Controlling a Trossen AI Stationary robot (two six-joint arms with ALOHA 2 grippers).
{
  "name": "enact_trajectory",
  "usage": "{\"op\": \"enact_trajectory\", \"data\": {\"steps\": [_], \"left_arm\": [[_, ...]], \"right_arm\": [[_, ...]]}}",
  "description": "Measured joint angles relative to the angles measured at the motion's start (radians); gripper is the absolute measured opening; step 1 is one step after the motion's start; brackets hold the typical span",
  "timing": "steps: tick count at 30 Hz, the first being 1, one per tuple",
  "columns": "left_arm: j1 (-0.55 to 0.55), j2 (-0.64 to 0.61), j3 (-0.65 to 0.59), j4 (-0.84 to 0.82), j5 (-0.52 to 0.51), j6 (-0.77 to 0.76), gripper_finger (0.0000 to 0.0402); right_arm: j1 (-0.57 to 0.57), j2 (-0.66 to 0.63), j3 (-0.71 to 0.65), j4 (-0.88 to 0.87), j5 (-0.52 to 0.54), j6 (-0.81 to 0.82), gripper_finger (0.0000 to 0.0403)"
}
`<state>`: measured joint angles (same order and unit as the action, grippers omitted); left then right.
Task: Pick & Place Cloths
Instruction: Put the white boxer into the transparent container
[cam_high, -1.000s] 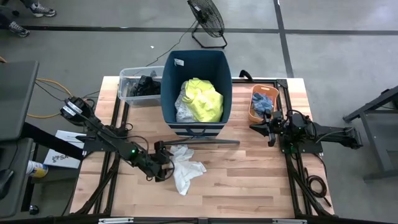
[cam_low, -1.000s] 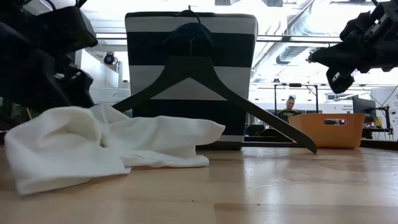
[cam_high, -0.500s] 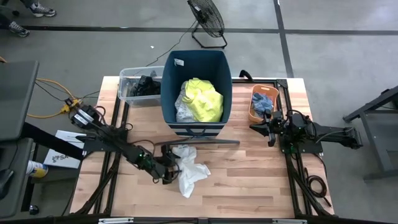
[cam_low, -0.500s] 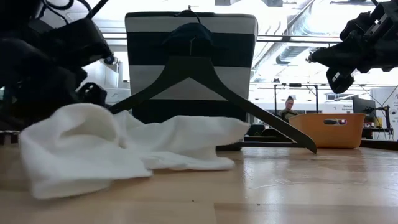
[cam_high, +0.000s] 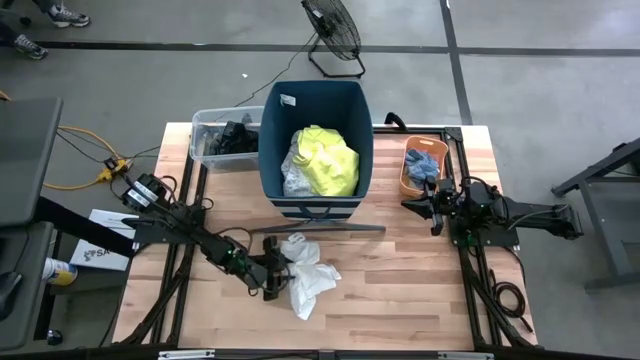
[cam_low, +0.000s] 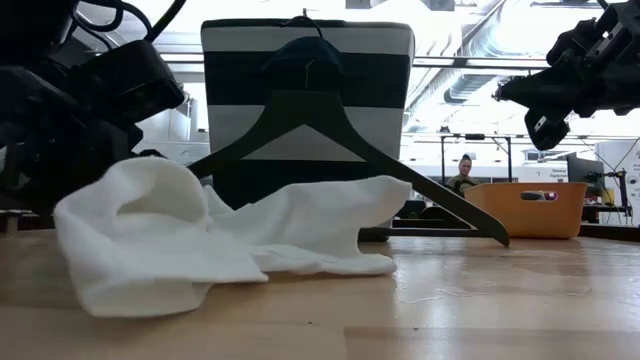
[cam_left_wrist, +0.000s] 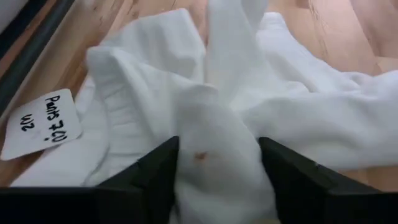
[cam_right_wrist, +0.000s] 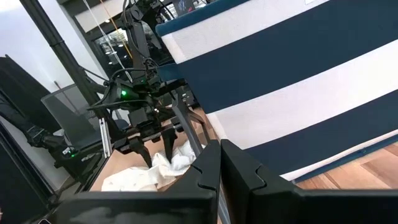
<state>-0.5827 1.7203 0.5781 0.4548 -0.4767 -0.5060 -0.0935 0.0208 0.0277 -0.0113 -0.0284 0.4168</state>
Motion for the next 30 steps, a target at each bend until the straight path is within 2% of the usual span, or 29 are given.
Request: {"op": "enact_trajectory", "data": {"steps": [4, 10, 20, 30], "left_arm": [[0.000, 0.000, 0.000, 0.001, 0.002, 0.000, 0.0139], [0.000, 0.000, 0.000, 0.034, 0.058, 0.001, 0.0022], [-0.017, -0.020, 0.003, 0.141, 0.109, 0.056, 0.0017], [-0.022, -0.159, 0.047, 0.114, 0.104, 0.172, 0.0017]], "right_arm": [[0.000, 0.000, 0.000, 0.000, 0.000, 0.000, 0.0004], [0.000, 0.000, 0.000, 0.000, 0.000, 0.000, 0.0004], [0.000, 0.000, 0.000, 0.000, 0.000, 0.000, 0.0004], [0.000, 0.000, 0.000, 0.000, 0.000, 0.000, 0.0004]]}}
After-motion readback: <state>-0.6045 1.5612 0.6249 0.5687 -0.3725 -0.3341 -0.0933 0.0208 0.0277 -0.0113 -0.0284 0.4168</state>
